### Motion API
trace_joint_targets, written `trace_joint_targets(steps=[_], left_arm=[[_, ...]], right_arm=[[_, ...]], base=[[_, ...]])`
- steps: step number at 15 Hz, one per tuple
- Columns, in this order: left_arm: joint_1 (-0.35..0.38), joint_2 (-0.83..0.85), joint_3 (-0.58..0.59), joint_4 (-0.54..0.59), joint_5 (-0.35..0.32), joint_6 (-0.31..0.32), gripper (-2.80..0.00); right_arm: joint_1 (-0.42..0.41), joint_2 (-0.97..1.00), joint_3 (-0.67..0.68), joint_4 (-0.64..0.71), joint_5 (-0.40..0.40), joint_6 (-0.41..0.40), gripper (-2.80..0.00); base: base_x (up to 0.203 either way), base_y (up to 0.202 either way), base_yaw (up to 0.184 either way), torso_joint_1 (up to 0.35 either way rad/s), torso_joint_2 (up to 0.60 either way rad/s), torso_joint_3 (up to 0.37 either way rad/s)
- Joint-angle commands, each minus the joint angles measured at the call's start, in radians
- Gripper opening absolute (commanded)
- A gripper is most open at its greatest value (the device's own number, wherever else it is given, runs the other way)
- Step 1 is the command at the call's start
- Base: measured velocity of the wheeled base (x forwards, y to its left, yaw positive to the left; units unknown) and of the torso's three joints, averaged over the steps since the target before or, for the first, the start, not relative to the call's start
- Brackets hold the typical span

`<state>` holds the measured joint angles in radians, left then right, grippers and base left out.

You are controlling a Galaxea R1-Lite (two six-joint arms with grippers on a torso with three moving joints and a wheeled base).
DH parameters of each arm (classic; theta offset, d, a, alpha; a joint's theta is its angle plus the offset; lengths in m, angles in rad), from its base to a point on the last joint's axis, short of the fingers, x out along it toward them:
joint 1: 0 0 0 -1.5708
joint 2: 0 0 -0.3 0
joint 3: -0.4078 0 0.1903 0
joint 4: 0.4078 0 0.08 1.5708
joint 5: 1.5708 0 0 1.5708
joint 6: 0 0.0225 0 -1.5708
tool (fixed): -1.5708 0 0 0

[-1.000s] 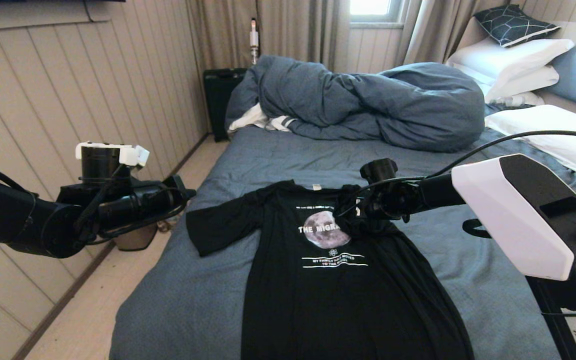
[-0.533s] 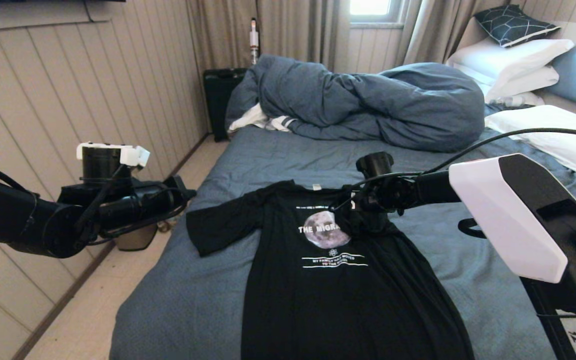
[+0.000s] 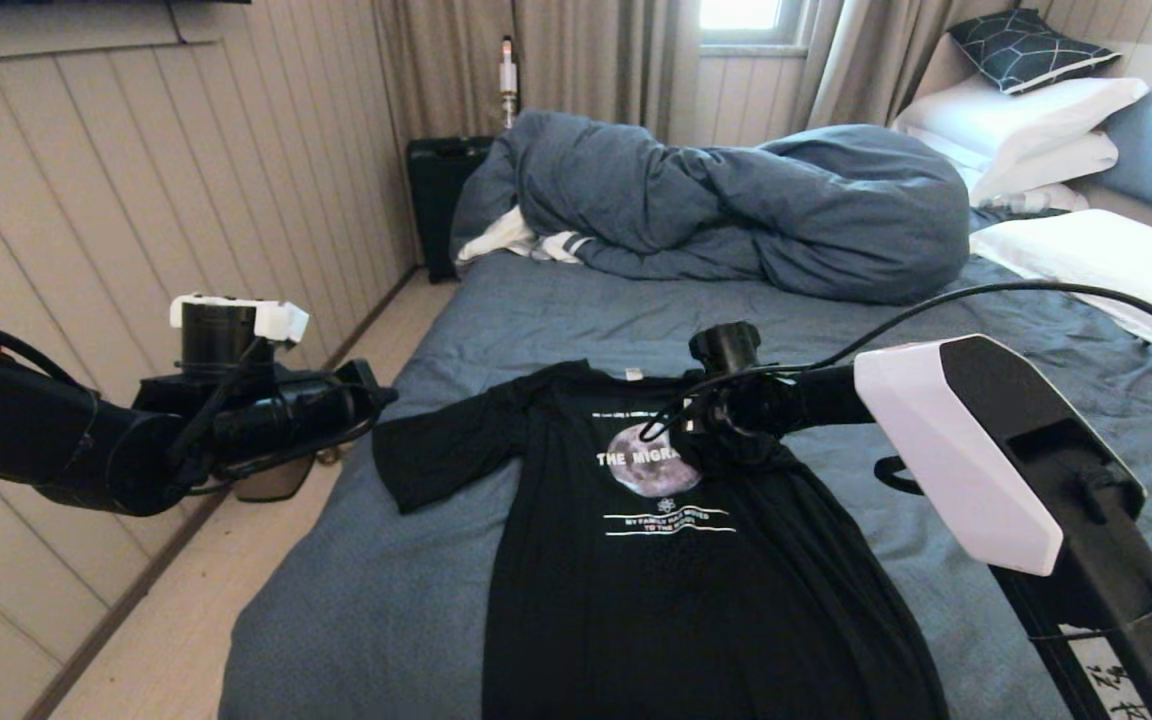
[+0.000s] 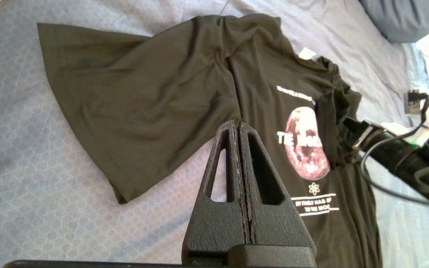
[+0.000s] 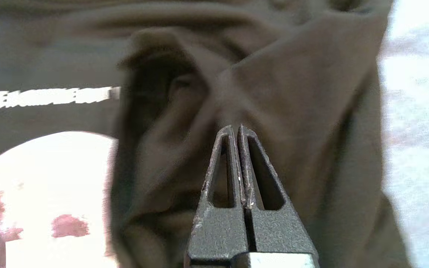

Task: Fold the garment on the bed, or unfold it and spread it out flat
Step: Fold the black T-shirt

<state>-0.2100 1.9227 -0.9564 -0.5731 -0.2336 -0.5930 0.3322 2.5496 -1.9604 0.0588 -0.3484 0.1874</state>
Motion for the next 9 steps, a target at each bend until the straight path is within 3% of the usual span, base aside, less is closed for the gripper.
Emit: trace_joint_targets(steps=[1, 4, 9], left_arm=[[-0.002, 0.013, -0.001, -0.004, -0.001, -0.004, -2.8], [-0.002, 0.021, -0.001, -0.013, -0.001, -0.002, -2.8], [-0.002, 0.029, -0.001, -0.027, 0.0, -0.004, -2.8]], right_arm=[[0.035, 0.014, -0.001, -0.018, -0.022, 0.0, -2.8], [0.085, 0.039, 0.0, -0.128, -0.033, -0.028, -2.8], [0.094, 0.025, 0.002, -0.125, -0.032, -0.042, -2.8]], base=[[0.0, 0.0, 0.0, 0.0, 0.0, 0.0], [0.0, 0.0, 0.0, 0.0, 0.0, 0.0], [0.0, 0.0, 0.0, 0.0, 0.0, 0.0]])
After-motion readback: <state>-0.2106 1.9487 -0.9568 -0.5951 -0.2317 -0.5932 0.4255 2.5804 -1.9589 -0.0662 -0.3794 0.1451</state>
